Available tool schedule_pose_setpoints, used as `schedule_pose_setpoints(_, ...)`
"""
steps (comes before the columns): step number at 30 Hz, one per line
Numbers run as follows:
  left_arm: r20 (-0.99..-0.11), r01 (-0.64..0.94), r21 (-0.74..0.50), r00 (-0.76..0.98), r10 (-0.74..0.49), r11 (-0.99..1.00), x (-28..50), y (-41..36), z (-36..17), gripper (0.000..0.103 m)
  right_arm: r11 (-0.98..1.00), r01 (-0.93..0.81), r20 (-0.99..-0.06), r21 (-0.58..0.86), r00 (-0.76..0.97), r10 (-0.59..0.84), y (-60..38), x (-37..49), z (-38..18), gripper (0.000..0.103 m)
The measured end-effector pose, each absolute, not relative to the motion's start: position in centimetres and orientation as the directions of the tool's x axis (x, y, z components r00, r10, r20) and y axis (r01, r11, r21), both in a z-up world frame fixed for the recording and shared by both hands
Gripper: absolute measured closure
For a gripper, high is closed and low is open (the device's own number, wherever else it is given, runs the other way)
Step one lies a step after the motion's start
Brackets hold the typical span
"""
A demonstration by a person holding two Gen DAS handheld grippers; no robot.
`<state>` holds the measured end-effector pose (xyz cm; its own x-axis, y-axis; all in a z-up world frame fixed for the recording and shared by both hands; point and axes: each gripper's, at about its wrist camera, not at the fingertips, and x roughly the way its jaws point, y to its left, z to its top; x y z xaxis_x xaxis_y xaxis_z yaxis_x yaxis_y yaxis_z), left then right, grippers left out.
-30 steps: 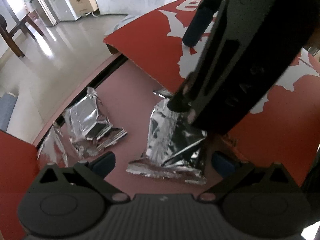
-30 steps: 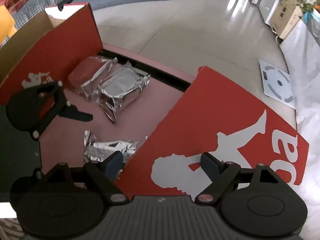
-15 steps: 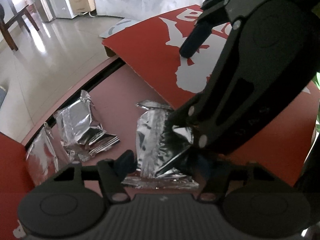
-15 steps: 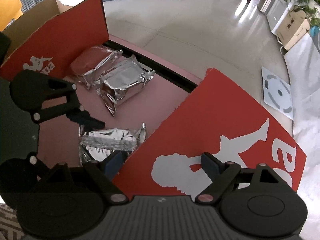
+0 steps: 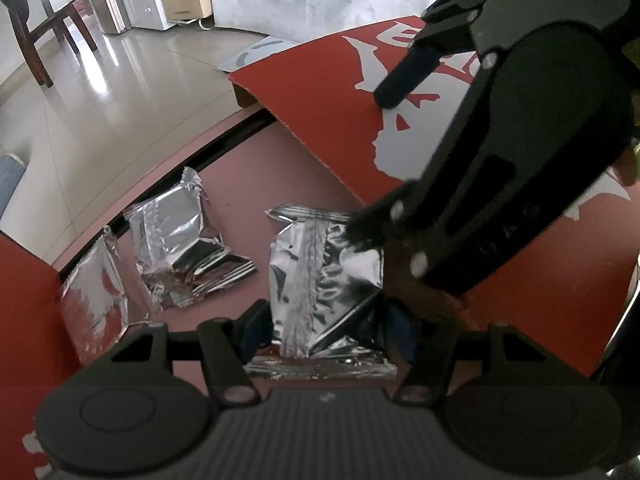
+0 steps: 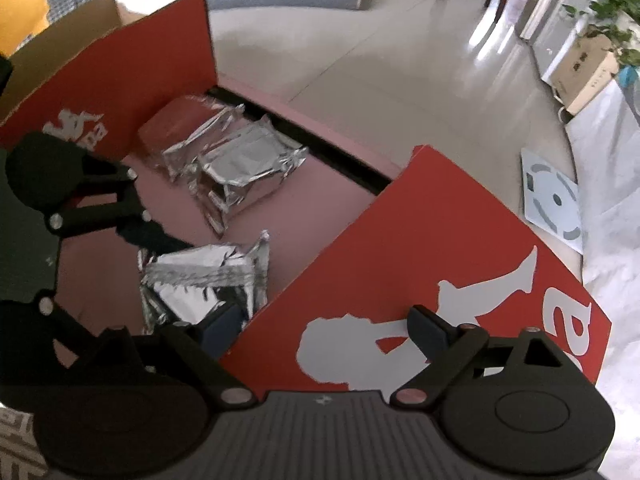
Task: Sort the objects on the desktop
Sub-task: 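Close the left gripper on the silver packet and lift it, then carry the held packet with the left gripper over the cardboard box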
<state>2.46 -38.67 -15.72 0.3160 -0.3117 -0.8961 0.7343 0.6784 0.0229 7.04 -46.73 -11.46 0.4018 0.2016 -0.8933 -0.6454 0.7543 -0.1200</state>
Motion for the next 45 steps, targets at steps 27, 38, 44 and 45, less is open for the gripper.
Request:
schedule_pose_setpoints(27,-0.894,0.621,0.065,0.384,-0.232,0.781,1.8,-36.7,-14.8,0.02,0.683,-0.708,-0.879,-0.181,0.428,0.211,-45.9,6.5,-11.0,0.012)
schedule_pose_setpoints(38,-0.888,0.633,0.068,0.39,-0.242,0.771,1.7,-38.1,-15.3,0.018,0.728,-0.672,-0.899,-0.132,0.391,0.198,-46.5,7.4,-11.3,0.014)
schedule_pose_setpoints(44,-0.894,0.609,0.02,0.366,-0.258,0.793,1.8,-37.4,-14.8,0.043,0.729,-0.672,-0.9,-0.132,0.389,0.196,-46.4,7.4,-11.3,0.014)
schedule_pose_setpoints(45,-0.895,0.606,0.021,0.366,-0.256,0.795,1.7,-37.4,-14.8,0.043,0.727,-0.673,-0.9,-0.135,0.39,0.193,-46.4,7.3,-11.3,0.014)
